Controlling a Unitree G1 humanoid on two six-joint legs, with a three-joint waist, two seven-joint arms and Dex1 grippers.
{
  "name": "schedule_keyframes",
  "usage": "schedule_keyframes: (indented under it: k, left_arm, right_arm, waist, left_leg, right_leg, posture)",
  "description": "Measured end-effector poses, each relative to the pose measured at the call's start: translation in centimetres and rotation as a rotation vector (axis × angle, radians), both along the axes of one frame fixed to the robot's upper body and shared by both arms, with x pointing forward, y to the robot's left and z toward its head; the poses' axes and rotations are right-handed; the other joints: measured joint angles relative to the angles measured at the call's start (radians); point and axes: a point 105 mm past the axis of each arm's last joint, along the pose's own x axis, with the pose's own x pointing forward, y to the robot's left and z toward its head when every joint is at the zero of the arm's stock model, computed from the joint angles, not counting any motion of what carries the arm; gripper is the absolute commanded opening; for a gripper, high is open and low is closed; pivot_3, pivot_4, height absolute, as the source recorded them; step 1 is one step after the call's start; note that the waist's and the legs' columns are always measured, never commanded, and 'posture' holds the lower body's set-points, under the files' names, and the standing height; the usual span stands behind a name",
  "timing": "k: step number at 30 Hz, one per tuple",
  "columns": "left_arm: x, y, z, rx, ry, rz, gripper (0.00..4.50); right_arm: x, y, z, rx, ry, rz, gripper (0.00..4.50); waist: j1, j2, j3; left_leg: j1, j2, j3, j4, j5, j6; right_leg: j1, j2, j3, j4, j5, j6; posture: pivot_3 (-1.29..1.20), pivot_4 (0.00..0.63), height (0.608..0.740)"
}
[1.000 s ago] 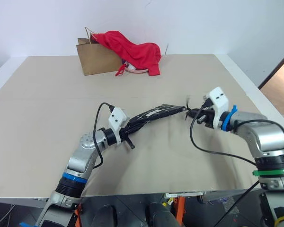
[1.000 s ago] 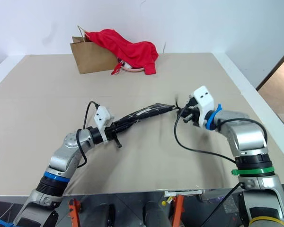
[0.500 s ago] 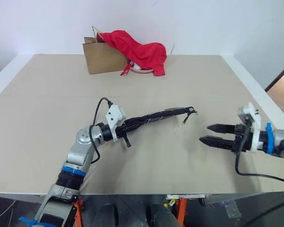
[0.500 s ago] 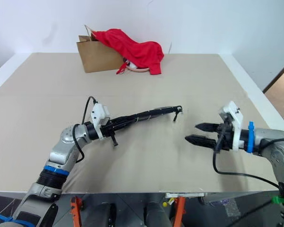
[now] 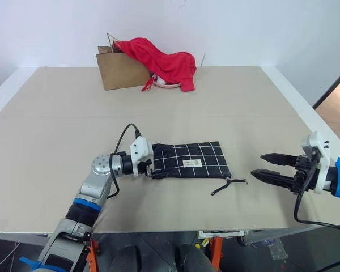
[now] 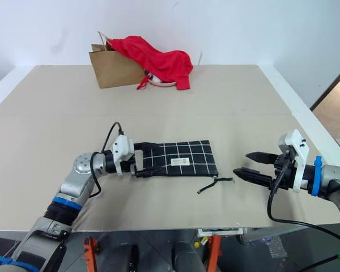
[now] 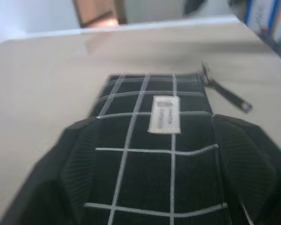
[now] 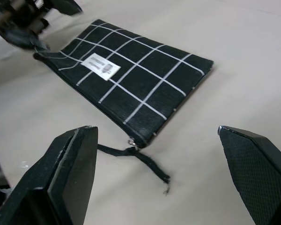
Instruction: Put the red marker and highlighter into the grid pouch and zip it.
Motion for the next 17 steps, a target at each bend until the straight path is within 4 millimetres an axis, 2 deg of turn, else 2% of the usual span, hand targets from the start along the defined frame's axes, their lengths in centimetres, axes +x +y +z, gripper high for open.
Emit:
schedule_keyframes:
  k: [4, 7, 11, 14, 17]
  left_arm:
    - [0.7, 4.2, 1.6, -0.082, 0.110, 0.210, 3.89]
    - [-0.5, 7.6, 0.3, -0.058, 0.213, 0.329, 3.89]
    - [-2.1, 10.6, -1.2, 0.002, 0.290, 0.408, 3.89]
    - [-2.4, 11.5, -1.4, 0.007, 0.291, 0.455, 3.89]
    - [-2.4, 11.6, -1.0, -0.022, 0.291, 0.481, 3.89]
  right_arm:
    - [0.7, -1.2, 0.2, 0.019, -0.022, -0.043, 4.45]
    - [1.2, -2.6, 0.2, 0.031, -0.046, -0.092, 4.45]
    - [1.7, -3.2, -0.2, 0.081, -0.059, -0.132, 4.45]
    - [2.1, -3.7, -0.3, 0.096, -0.071, -0.164, 4.45]
    - [2.5, -4.1, -0.3, 0.111, -0.087, -0.192, 4.45]
  waist:
    - [-0.003, 0.000, 0.000]
    - [-0.010, 0.000, 0.000]
    - [-0.011, 0.000, 0.000]
    - [-0.008, 0.000, 0.000]
    - [-0.009, 0.000, 0.000]
  left_leg:
    - [0.001, 0.000, -0.001, -0.001, 0.000, 0.000]
    - [0.002, 0.000, -0.001, -0.001, 0.000, 0.000]
    - [0.002, 0.000, 0.000, -0.001, 0.000, 0.000]
    - [0.002, 0.000, 0.000, 0.000, 0.000, 0.000]
    - [0.002, 0.000, 0.001, 0.000, 0.000, 0.000]
  right_leg:
    - [0.000, 0.000, 0.000, 0.000, 0.000, -0.001]
    - [0.000, 0.000, 0.000, 0.000, -0.001, -0.001]
    - [0.001, 0.000, 0.000, 0.000, 0.000, -0.001]
    - [0.002, -0.001, 0.000, 0.000, 0.000, -0.002]
    - [0.002, -0.001, 0.001, 0.000, 0.000, -0.001]
  posture:
    - [0.00, 0.150, 0.740]
    - [0.00, 0.150, 0.740]
    - [0.00, 0.150, 0.740]
    - [0.00, 0.150, 0.740]
    - [0.00, 0.150, 0.740]
